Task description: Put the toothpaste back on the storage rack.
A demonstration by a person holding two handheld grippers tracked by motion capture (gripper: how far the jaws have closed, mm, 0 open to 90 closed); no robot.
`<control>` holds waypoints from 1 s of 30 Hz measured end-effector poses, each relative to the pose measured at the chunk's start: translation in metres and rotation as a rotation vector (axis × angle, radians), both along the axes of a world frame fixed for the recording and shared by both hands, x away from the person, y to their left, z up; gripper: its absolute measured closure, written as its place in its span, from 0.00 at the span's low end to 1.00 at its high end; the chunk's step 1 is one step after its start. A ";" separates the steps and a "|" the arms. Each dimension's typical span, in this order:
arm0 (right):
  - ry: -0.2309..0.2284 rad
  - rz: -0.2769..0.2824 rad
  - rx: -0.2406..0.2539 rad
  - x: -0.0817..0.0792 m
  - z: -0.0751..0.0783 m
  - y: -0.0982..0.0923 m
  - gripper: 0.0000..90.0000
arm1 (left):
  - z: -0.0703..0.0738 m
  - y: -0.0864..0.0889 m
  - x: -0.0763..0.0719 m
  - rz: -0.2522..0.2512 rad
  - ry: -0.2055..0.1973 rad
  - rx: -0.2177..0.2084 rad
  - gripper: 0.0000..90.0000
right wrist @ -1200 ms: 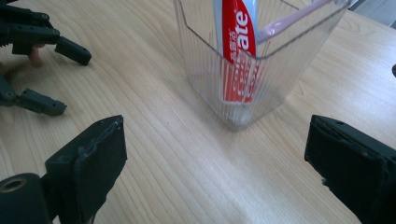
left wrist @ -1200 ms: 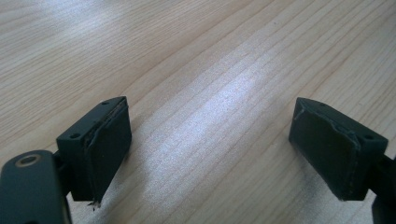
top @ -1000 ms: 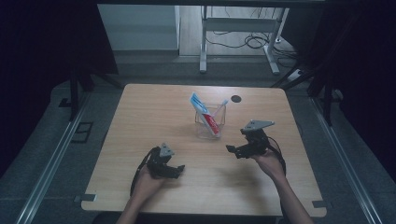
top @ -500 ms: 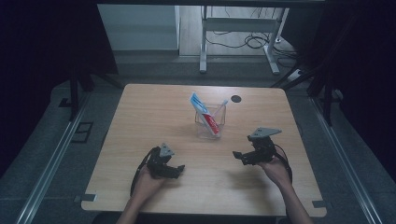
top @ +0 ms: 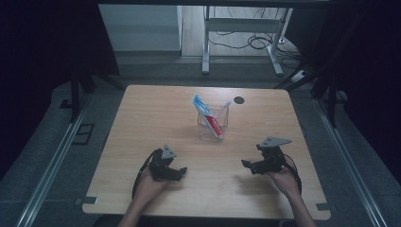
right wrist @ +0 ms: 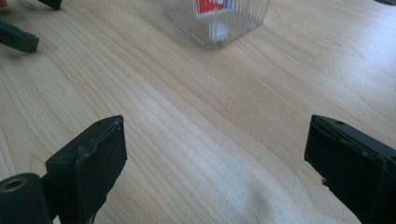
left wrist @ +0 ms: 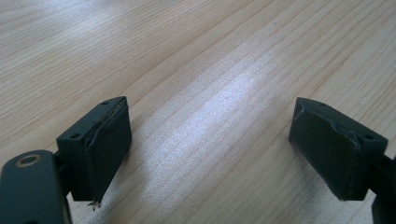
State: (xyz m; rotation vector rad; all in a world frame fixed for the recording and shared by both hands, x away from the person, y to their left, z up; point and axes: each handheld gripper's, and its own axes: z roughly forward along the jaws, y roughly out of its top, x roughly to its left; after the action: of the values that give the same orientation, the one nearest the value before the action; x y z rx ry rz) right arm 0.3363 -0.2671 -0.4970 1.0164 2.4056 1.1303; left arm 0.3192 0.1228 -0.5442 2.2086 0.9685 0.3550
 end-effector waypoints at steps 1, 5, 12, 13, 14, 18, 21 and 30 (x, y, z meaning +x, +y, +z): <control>0.001 -0.002 -0.001 -0.002 -0.002 -0.002 0.06 | 0.000 0.000 0.000 0.000 0.000 0.000 0.15; 0.010 -0.013 -0.004 -0.007 -0.006 -0.008 0.06 | 0.000 0.000 0.000 0.001 0.000 0.000 0.15; 0.019 -0.028 -0.006 -0.014 -0.013 -0.017 0.06 | 0.000 0.000 0.000 0.001 0.001 0.000 0.15; 0.023 -0.033 -0.006 -0.016 -0.014 -0.018 0.06 | 0.000 0.000 0.000 0.001 0.000 0.000 0.15; 0.024 -0.035 -0.008 -0.017 -0.015 -0.019 0.06 | 0.000 0.000 0.000 0.003 0.000 0.000 0.15; 0.028 -0.040 -0.016 -0.021 -0.020 -0.023 0.06 | 0.000 0.000 0.000 0.004 0.000 0.000 0.15; 0.030 -0.047 -0.023 -0.023 -0.024 -0.026 0.06 | 0.000 0.000 0.000 0.005 0.000 0.000 0.15; 0.039 -0.055 -0.038 -0.029 -0.037 -0.029 0.06 | 0.000 0.000 -0.001 0.008 0.000 0.000 0.15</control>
State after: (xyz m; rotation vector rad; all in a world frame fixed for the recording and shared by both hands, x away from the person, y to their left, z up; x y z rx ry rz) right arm 0.3074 -0.2961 -0.5343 1.0952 2.4047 1.0517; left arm 0.3185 0.1226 -0.5442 2.2047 0.9778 0.3589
